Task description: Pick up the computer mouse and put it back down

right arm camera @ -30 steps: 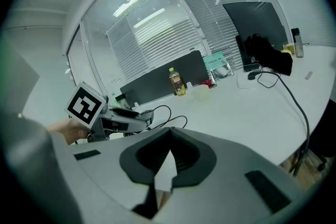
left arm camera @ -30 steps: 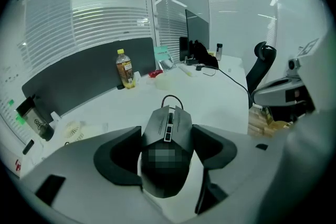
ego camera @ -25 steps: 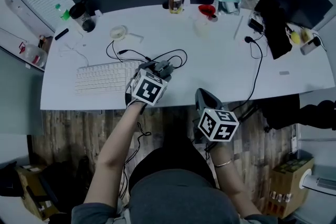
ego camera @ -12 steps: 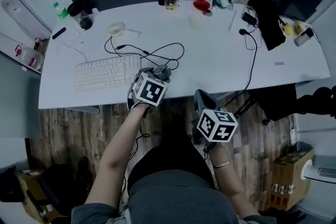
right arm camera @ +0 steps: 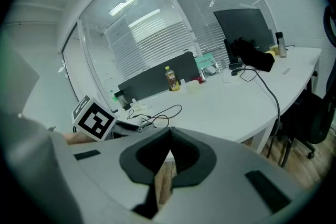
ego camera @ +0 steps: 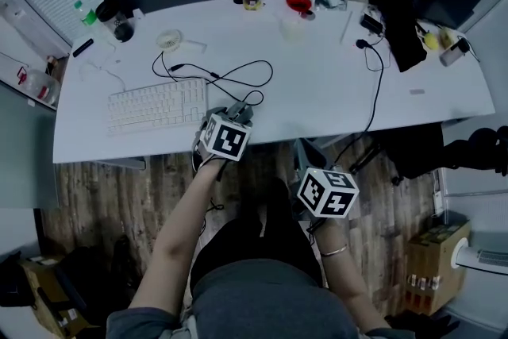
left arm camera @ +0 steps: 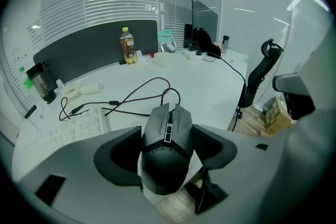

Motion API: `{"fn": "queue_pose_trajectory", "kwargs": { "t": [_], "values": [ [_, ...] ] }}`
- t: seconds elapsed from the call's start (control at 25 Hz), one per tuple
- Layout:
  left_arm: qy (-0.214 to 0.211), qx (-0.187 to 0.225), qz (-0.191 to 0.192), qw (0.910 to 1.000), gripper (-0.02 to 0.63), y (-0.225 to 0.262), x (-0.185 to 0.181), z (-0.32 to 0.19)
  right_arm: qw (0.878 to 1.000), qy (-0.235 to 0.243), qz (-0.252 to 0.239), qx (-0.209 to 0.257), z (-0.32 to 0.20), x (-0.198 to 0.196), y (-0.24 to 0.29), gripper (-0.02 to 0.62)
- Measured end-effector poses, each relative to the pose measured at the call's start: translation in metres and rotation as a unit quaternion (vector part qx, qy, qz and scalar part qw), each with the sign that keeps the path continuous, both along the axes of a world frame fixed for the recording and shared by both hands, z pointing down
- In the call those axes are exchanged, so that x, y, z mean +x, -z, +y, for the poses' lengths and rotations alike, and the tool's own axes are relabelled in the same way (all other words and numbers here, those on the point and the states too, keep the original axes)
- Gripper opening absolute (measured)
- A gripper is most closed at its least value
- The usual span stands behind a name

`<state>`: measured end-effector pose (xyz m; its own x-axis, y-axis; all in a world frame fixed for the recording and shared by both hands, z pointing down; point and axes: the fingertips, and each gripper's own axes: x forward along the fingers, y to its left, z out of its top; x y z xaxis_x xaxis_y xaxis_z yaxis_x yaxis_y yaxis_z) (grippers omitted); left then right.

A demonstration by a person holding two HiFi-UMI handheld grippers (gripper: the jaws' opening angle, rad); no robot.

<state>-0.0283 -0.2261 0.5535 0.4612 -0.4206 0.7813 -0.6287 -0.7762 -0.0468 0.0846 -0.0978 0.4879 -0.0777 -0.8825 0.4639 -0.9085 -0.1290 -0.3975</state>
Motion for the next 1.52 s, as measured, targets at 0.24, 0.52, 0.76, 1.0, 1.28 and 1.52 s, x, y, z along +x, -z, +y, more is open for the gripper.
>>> {"fn": "queue_pose_trajectory", "kwargs": {
  "t": [0.24, 0.52, 0.76, 1.0, 1.28, 1.52],
  "values": [
    [0.043, -0.009, 0.000, 0.9990, 0.299, -0.006, -0.005, -0.003, 1.000, 0.029, -0.002, -0.002, -0.013, 0.007, 0.000, 0.005],
    [0.106, -0.020, 0.000, 0.9941, 0.299, -0.012, -0.015, -0.009, 0.996, 0.086, -0.005, -0.007, -0.038, 0.009, 0.000, 0.005],
    [0.156, -0.026, 0.001, 0.9874, 0.299, -0.018, -0.020, -0.018, 0.992, 0.126, -0.008, -0.013, -0.053, 0.016, -0.004, 0.005],
    [0.188, -0.025, -0.003, 0.9818, 0.299, -0.021, -0.016, -0.030, 0.989, 0.148, -0.010, -0.017, -0.063, 0.030, -0.007, 0.005],
    [0.207, -0.028, -0.025, 0.9777, 0.299, -0.025, -0.015, -0.039, 0.985, 0.169, -0.014, -0.021, -0.073, 0.041, -0.011, 0.005],
    [0.210, -0.016, -0.032, 0.9770, 0.299, -0.025, -0.014, -0.044, 0.983, 0.180, -0.016, -0.025, -0.081, 0.044, -0.014, 0.005]
  ]
}}
